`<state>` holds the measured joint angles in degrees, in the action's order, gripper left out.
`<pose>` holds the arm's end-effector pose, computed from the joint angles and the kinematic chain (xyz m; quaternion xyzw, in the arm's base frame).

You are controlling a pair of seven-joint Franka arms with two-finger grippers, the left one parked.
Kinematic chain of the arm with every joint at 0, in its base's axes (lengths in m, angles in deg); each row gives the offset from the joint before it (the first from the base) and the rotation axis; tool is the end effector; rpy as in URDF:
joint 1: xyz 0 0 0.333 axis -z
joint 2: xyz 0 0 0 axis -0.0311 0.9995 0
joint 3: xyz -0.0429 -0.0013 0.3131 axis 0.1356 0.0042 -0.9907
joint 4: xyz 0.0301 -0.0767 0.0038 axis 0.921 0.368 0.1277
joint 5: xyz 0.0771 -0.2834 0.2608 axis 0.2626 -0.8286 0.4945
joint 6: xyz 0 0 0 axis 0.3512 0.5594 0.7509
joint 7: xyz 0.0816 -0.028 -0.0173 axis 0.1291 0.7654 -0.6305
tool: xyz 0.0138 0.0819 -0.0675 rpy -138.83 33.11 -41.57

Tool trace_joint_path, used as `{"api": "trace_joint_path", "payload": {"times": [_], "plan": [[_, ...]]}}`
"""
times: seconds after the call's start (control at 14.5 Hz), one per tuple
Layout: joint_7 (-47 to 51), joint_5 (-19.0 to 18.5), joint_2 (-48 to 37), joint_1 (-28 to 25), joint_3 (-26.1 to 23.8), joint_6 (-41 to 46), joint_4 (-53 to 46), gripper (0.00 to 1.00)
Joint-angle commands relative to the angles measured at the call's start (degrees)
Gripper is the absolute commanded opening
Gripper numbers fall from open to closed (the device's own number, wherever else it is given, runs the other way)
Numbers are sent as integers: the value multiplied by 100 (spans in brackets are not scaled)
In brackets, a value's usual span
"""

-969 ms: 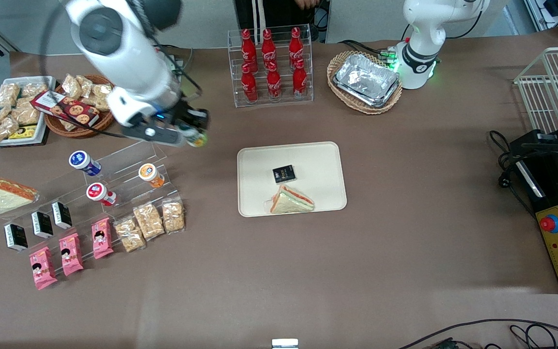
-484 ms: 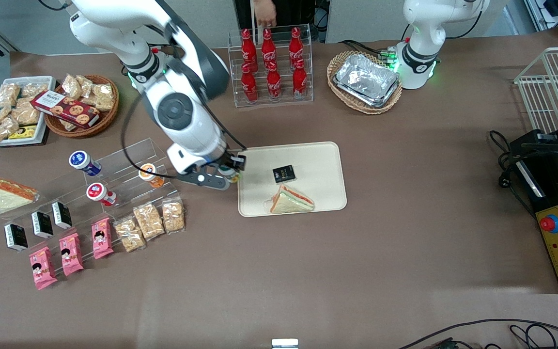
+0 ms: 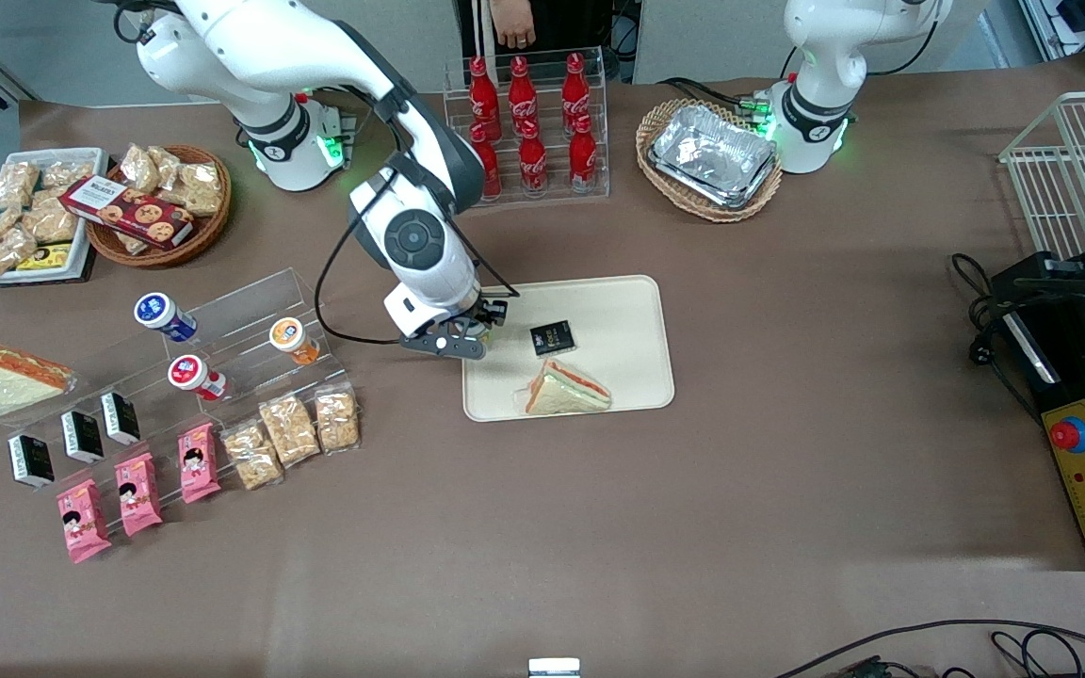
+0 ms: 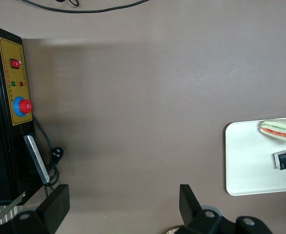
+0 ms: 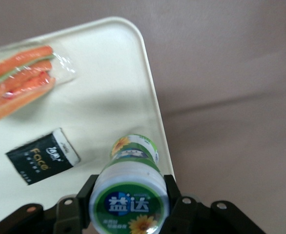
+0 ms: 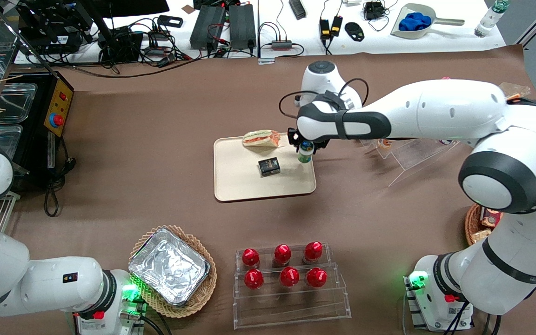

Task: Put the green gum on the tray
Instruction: 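Lower the bottle onto the tray beside the black card and release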

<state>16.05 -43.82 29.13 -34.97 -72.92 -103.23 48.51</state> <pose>0.4676 0.3893 0.2842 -0.9922 0.1006 0.0729 0.0126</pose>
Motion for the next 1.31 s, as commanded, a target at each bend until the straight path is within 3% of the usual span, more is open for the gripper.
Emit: {"api": "trace_joint_path", "payload": {"times": [0.0, 0.21, 0.76, 1.04, 1.11, 1.25], "plan": [[29, 113, 170, -244, 47, -630, 297, 39], [29, 113, 240, -367, 47, -1124, 571, 41], [29, 113, 258, -710, 64, -1266, 677, 42], [29, 78, 275, -710, 73, -1275, 677, 55], [29, 86, 275, -710, 73, -1275, 677, 74], [29, 86, 266, -667, 73, -1275, 677, 90]]}}
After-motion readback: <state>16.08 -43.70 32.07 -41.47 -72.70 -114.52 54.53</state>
